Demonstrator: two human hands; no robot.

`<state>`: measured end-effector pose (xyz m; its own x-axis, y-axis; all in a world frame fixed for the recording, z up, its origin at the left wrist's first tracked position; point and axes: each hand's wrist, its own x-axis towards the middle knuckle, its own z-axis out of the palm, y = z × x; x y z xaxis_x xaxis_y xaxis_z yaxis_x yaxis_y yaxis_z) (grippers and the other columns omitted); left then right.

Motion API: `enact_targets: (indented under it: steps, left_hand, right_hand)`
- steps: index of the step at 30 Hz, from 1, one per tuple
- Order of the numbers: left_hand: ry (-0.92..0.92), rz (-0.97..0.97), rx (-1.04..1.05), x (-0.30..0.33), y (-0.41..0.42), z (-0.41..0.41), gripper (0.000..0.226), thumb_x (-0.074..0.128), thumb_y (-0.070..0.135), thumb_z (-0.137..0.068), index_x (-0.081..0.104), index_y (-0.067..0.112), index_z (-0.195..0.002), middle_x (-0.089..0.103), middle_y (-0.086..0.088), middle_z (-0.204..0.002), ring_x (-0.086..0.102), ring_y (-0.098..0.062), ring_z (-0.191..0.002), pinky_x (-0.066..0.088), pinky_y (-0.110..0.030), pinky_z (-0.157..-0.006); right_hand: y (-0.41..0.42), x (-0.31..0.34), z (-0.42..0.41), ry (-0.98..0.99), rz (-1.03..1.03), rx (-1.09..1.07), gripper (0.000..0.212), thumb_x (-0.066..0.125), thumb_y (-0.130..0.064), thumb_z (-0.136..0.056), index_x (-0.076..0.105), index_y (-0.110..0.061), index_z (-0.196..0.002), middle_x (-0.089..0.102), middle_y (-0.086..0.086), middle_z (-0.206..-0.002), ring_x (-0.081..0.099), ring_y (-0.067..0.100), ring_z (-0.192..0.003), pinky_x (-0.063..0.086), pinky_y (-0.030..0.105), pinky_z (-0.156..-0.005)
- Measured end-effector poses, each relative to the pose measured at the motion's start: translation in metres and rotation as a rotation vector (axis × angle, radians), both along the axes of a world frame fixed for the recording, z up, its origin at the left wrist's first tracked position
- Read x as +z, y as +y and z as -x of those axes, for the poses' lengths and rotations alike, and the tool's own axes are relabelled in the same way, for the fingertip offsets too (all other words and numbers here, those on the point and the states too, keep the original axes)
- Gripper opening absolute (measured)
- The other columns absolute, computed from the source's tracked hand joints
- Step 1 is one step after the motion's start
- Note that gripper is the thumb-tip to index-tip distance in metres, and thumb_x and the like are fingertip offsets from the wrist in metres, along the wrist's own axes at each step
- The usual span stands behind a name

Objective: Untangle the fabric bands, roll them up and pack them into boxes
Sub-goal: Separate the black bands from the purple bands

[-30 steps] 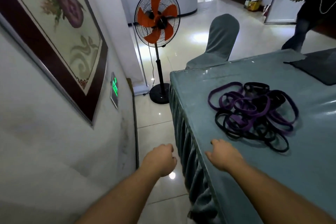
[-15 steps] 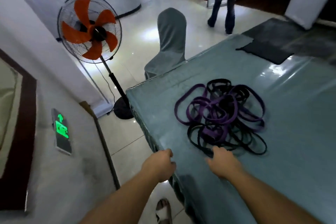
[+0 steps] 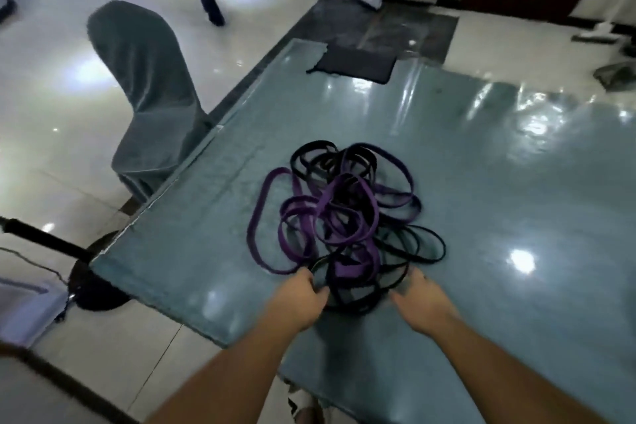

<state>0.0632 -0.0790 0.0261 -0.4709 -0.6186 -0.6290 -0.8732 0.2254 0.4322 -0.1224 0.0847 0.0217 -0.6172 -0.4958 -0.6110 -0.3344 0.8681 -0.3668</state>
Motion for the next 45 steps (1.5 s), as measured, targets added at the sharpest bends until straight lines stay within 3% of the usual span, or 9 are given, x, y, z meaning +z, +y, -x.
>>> enact_targets:
  steps: [8, 15, 18, 22, 26, 31, 34, 38, 45]
  left_hand:
    - [0.028, -0.042, 0.143, -0.033, -0.013, 0.028, 0.07, 0.072, 0.054, -0.087, 0.042, 0.014, -0.135, 0.058, -0.012, -0.131, 0.061, -0.032, -0.116, 0.054, -0.048, -0.1]
    - [0.02, -0.082, 0.136, -0.035, -0.01, 0.03, 0.041, 0.066, 0.037, -0.089, 0.051, 0.018, -0.122, 0.067, -0.003, -0.108, 0.066, -0.022, -0.095, 0.058, -0.038, -0.082]
    - [-0.007, -0.103, 0.081, -0.037, -0.007, 0.031, 0.023, 0.062, 0.032, -0.093, 0.061, 0.018, -0.111, 0.071, -0.002, -0.099, 0.067, -0.019, -0.088, 0.056, -0.031, -0.072]
    - [-0.003, -0.158, 0.071, -0.029, 0.001, 0.034, 0.021, 0.06, 0.034, -0.095, 0.063, 0.015, -0.105, 0.072, -0.003, -0.093, 0.066, -0.017, -0.078, 0.05, -0.025, -0.058]
    - [0.019, -0.294, 0.003, -0.018, 0.013, 0.034, 0.021, 0.06, 0.03, -0.095, 0.06, 0.01, -0.088, 0.059, -0.002, -0.076, 0.051, -0.013, -0.062, 0.042, -0.023, -0.054]
    - [-0.057, -0.264, -0.116, -0.009, 0.021, 0.035, 0.02, 0.058, 0.025, -0.093, 0.07, 0.009, -0.095, 0.075, -0.008, -0.089, 0.07, -0.021, -0.078, 0.061, -0.038, -0.074]
    - [-0.164, -0.033, -0.216, -0.002, 0.02, 0.041, 0.018, 0.055, 0.03, -0.094, 0.058, 0.014, -0.086, 0.064, -0.002, -0.084, 0.061, -0.018, -0.074, 0.05, -0.031, -0.065]
    - [-0.068, 0.211, -0.118, 0.012, 0.015, 0.057, 0.028, 0.055, 0.033, -0.095, 0.05, 0.015, -0.115, 0.057, -0.004, -0.112, 0.061, -0.026, -0.101, 0.048, -0.036, -0.079]
    - [0.15, 0.088, 0.013, 0.025, 0.01, 0.11, 0.055, 0.065, 0.058, -0.091, 0.046, 0.017, -0.122, 0.063, -0.002, -0.112, 0.065, -0.023, -0.1, 0.056, -0.038, -0.085]
  right_hand:
    - [-0.026, -0.003, 0.031, 0.253, 0.006, -0.025, 0.06, 0.058, -0.044, -0.096, 0.04, -0.01, -0.142, 0.043, 0.015, -0.146, 0.038, 0.037, -0.136, 0.041, 0.049, -0.109]
    - [-0.065, -0.025, 0.084, 0.229, -0.086, 0.102, 0.105, 0.06, -0.067, -0.088, 0.011, -0.01, -0.162, 0.019, 0.009, -0.17, 0.014, 0.029, -0.158, 0.019, 0.049, -0.125]
    - [-0.068, -0.039, 0.089, 0.216, -0.154, 0.13, 0.11, 0.061, -0.072, -0.084, 0.012, -0.01, -0.161, 0.037, 0.012, -0.16, 0.033, 0.033, -0.149, 0.024, 0.051, -0.122]
    - [-0.061, -0.049, 0.08, 0.278, -0.232, 0.245, 0.067, 0.059, -0.057, -0.093, 0.044, -0.011, -0.139, 0.051, 0.016, -0.143, 0.044, 0.036, -0.135, 0.038, 0.049, -0.11]
    - [-0.057, -0.049, 0.07, 0.289, -0.177, 0.238, 0.042, 0.05, -0.043, -0.102, 0.056, -0.011, -0.128, 0.048, 0.017, -0.134, 0.043, 0.035, -0.127, 0.041, 0.045, -0.106]
    - [-0.048, -0.039, 0.054, -0.179, 0.206, -0.16, 0.027, 0.05, -0.027, -0.103, 0.063, -0.004, -0.108, 0.071, 0.013, -0.103, 0.066, 0.033, -0.101, 0.05, 0.041, -0.088]
    - [-0.038, -0.028, 0.05, -0.34, 0.369, -0.396, 0.021, 0.052, -0.024, -0.102, 0.065, -0.012, -0.091, 0.074, 0.004, -0.08, 0.067, 0.024, -0.08, 0.054, 0.045, -0.083]
    - [-0.029, 0.0, 0.058, -0.356, 0.466, -0.401, 0.028, 0.058, -0.03, -0.098, 0.062, -0.013, -0.076, 0.069, 0.002, -0.067, 0.06, 0.023, -0.07, 0.047, 0.04, -0.07]
    - [-0.021, 0.082, 0.073, -0.262, 0.597, -0.287, 0.017, 0.063, -0.027, -0.095, 0.062, -0.021, -0.08, 0.063, -0.006, -0.065, 0.054, 0.011, -0.057, 0.041, 0.027, -0.06]
